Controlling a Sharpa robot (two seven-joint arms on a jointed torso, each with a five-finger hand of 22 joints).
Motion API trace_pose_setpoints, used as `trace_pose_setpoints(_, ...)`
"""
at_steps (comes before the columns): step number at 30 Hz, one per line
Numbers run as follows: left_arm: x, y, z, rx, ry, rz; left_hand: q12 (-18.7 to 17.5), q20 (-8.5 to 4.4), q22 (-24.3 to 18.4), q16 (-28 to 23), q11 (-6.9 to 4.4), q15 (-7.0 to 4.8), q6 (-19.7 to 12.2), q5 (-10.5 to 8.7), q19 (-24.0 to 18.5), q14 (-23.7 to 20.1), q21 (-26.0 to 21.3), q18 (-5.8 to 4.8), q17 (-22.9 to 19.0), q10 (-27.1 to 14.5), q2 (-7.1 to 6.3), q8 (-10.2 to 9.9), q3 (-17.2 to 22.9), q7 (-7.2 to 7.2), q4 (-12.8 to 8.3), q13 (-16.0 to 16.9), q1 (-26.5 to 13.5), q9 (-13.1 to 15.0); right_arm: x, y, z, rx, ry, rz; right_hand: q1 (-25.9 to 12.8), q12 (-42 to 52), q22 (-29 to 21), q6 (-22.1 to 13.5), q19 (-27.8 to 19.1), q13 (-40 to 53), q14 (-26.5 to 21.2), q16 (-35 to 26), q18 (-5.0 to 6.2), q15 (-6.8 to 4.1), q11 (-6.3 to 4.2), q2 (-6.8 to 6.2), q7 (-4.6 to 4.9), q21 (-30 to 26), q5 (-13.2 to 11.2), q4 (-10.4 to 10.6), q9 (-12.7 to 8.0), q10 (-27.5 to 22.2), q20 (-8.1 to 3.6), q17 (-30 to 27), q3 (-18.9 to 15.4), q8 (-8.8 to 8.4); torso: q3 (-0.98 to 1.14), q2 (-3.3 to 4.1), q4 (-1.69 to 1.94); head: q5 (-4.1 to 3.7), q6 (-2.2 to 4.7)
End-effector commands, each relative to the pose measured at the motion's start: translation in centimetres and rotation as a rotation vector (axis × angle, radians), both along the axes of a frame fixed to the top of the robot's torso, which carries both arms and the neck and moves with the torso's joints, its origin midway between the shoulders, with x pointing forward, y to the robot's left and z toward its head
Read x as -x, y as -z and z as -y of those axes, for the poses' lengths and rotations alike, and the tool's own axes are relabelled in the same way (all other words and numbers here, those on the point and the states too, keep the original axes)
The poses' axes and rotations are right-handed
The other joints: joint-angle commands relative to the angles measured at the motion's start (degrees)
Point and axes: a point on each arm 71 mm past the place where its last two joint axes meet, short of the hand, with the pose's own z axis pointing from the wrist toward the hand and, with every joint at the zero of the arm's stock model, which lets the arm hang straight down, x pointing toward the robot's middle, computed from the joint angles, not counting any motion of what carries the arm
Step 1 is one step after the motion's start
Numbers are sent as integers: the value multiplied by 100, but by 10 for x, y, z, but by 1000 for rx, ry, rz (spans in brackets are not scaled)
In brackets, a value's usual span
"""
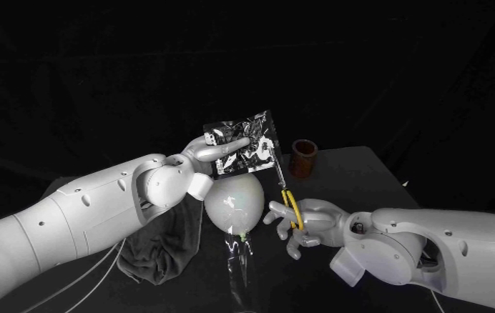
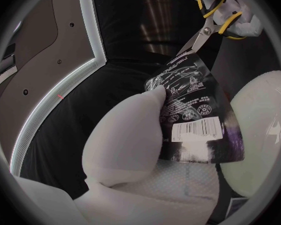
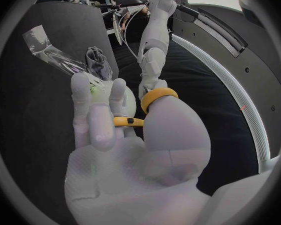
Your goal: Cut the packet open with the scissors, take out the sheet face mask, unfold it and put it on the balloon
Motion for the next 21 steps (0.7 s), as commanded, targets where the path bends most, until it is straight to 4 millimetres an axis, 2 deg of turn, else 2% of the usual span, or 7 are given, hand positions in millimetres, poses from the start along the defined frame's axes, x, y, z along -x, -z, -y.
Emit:
trace_pose_setpoints(1,3,-1,3,-1,39,2,-26,-3,8,13,1,-5,34,19,-2,32,20,72,8,58,71,21,33,12,-3,0,-6,105,-1,-2,-1,-7,-10,23,-6,23,-2,-979,-41,9,-71,-36,91,-28,270,53,610,-21,-6,-2,5,969,-10,-6,23,27,0,1,-3,-13,5)
trace_pose_setpoints(7,3,-1,4,-1,45,1,-26,-4,9,14,1,-5,34,19,-1,35,23,73,9,59,70,21,37,13,-6,0,-10,107,-2,-2,-2,-7,-10,27,-6,23,-2,-979,-41,9,-71,-36,91,-28,270,53,610,-21,-6,-2,5,969,-10,-6,23,27,0,-2,-3,-15,-1)
trace_pose_setpoints(21,5,-1,5,-2,48,0,-27,-5,10,16,1,-6,34,19,1,38,26,73,11,60,69,22,42,13,-9,0,-14,109,-5,-3,-2,-7,8,47,34,151,32,-889,-10,114,-50,-1,82,-36,262,174,597,23,-8,-12,-6,1001,-17,47,-5,162,0,0,0,-52,17)
